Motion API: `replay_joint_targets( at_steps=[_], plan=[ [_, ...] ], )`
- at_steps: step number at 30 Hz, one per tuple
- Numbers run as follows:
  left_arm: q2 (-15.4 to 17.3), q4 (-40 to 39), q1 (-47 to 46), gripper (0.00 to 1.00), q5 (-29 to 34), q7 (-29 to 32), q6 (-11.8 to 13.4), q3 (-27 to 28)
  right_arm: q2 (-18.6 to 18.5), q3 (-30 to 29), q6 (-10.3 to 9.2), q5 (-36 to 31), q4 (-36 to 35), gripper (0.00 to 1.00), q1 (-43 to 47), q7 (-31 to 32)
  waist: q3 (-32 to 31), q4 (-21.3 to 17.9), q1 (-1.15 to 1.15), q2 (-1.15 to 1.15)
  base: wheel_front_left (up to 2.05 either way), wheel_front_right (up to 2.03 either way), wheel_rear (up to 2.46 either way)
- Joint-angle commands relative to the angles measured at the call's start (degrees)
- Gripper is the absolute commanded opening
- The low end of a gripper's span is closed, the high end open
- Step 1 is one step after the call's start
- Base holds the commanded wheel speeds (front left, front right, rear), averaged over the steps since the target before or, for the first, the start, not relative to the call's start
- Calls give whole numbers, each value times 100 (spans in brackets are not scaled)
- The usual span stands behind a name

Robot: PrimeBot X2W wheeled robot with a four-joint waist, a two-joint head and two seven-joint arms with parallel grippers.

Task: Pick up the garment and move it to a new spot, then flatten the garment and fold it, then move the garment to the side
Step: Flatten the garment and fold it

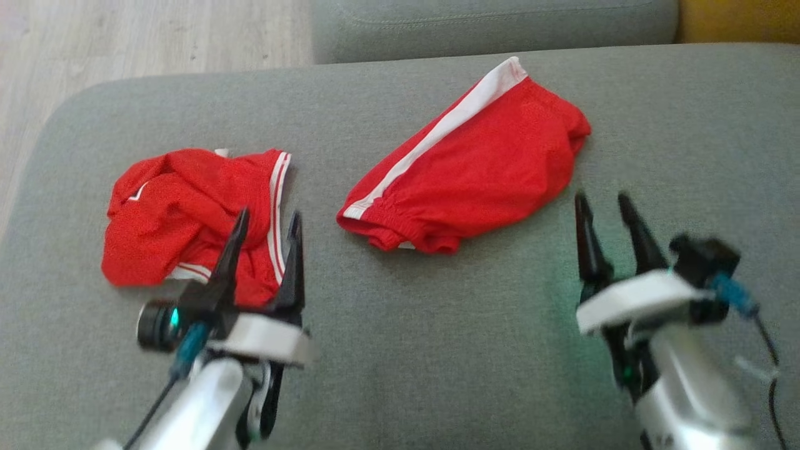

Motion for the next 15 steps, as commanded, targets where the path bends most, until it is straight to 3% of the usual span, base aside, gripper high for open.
replay_joint_targets(
  at_steps=[1, 7, 15],
  plan=[
    [97, -281, 31, 100, 158, -29, 50, 423, 121, 41, 37, -143, -346, 100, 117, -68, -13, -33, 1, 0, 0, 0, 0],
    [-132, -476, 442, 100, 506, -29, -191, 868, 194, -120, 37, -469, -777, 100, 413, 90, 218, 73, 1, 0, 0, 0, 0],
    [-388, -480, 212, 100, 853, -29, -568, 1102, 147, -753, 37, -974, -981, 100, -487, 1006, 801, 414, 1, 0, 0, 0, 0]
  ],
)
